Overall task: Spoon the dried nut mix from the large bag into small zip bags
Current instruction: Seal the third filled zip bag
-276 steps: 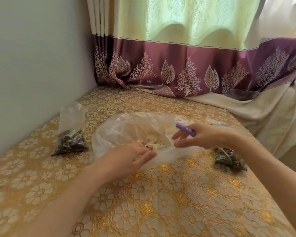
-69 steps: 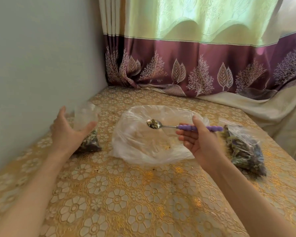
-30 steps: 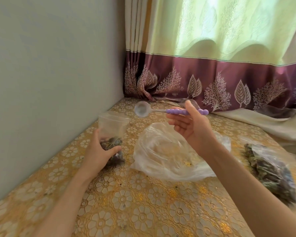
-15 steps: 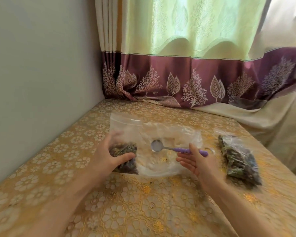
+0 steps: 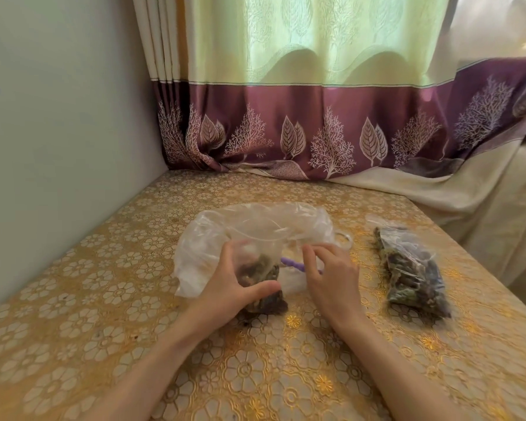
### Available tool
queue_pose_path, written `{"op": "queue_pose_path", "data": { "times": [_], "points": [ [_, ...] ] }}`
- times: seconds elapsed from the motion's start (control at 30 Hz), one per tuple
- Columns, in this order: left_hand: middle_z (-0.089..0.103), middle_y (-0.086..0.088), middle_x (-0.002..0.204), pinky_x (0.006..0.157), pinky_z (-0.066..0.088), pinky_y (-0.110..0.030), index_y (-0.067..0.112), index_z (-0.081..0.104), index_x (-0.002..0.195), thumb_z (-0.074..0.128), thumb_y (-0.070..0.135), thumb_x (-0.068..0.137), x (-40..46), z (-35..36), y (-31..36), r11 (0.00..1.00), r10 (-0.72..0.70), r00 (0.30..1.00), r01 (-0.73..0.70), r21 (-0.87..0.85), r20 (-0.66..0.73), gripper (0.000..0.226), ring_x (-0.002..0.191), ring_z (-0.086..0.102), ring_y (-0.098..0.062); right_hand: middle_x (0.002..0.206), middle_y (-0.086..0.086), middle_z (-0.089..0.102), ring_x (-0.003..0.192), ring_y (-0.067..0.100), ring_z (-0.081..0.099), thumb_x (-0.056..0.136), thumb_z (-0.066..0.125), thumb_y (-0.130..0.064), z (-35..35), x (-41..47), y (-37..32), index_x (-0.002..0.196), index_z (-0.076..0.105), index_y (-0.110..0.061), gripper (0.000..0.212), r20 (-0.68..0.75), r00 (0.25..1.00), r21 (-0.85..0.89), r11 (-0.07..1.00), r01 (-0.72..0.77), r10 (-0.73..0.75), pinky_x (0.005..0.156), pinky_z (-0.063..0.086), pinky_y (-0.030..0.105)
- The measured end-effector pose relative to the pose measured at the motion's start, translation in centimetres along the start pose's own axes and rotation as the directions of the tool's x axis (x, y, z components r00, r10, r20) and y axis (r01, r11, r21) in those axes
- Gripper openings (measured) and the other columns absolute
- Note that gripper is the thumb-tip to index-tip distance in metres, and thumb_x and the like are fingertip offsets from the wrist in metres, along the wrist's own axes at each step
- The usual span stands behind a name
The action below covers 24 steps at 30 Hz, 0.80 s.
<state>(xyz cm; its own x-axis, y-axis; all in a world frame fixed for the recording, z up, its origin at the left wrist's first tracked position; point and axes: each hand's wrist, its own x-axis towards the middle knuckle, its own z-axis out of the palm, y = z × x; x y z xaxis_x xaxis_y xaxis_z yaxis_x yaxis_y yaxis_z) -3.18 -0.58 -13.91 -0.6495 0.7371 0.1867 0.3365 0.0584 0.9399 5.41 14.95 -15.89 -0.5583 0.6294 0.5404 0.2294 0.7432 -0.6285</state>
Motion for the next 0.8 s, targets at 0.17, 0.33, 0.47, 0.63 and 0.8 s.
{"op": "queue_pose_path", "data": {
  "times": [0.17,0.33,0.47,0.63,0.8],
  "points": [
    [0.062,0.011,0.123,0.083,0.049,-0.015,0.032,0.041,0.129,0.075,0.02,0.073,-1.0,-2.3,0.0,0.982,0.015,0.963,0.038,-0.188,0.27,0.066,0.111,0.059,-0.004,0.094,-0.012,0.068,0.088,0.003,0.064,0.093,0.053,-0.04,-1.3,-1.3,-2.1,0.102,0.066,-0.025,0.022,0.171,0.965,0.437,0.893,0.106,-0.198,0.074,0.049,0.013],
    [0.073,0.006,0.093,0.066,0.053,-0.018,0.025,0.062,0.101,0.074,0.028,0.068,-1.3,-2.4,-0.1,0.991,0.017,1.0,-0.02,-0.129,-0.02,0.035,0.087,0.069,-0.01,0.106,-0.012,0.068,0.098,0.004,0.064,0.089,0.063,-0.027,-0.7,-2.5,-3.4,0.114,0.063,-0.025,0.025,0.467,0.855,0.547,0.834,-0.08,-0.225,0.082,0.054,0.025],
    [0.069,0.001,0.076,0.057,0.053,-0.019,0.026,0.066,0.07,0.069,0.028,0.069,-1.6,-1.7,0.6,0.973,0.125,0.982,-0.149,-0.175,-0.143,0.004,0.073,0.066,-0.01,0.095,-0.003,0.07,0.088,0.001,0.066,0.086,0.064,-0.008,-1.0,-2.4,-3.6,0.099,0.066,-0.02,0.018,0.333,0.933,0.65,0.75,-0.122,-0.138,0.074,0.054,0.018],
    [0.07,0.001,0.098,0.076,0.053,-0.019,0.018,0.061,0.104,0.067,0.038,0.073,-2.1,-1.8,1.1,0.979,0.144,0.986,-0.155,-0.135,-0.087,0.037,0.092,0.066,-0.013,0.109,-0.014,0.069,0.102,0.006,0.065,0.073,0.073,-0.034,-1.1,-2.3,-3.3,0.119,0.056,-0.023,0.05,0.466,0.872,0.687,0.682,-0.25,-0.149,0.083,0.053,0.019],
    [0.071,-0.004,0.093,0.087,0.052,-0.04,0.016,0.069,0.091,0.071,0.036,0.068,-1.8,-1.7,1.6,0.95,0.078,0.984,-0.123,-0.287,-0.161,0.031,0.089,0.068,-0.022,0.098,-0.015,0.071,0.095,-0.001,0.065,0.077,0.074,-0.035,-0.3,-2.7,-3.7,0.101,0.065,-0.035,0.026,0.462,0.878,0.63,0.742,-0.228,-0.123,0.08,0.05,0.015]
  ]
}}
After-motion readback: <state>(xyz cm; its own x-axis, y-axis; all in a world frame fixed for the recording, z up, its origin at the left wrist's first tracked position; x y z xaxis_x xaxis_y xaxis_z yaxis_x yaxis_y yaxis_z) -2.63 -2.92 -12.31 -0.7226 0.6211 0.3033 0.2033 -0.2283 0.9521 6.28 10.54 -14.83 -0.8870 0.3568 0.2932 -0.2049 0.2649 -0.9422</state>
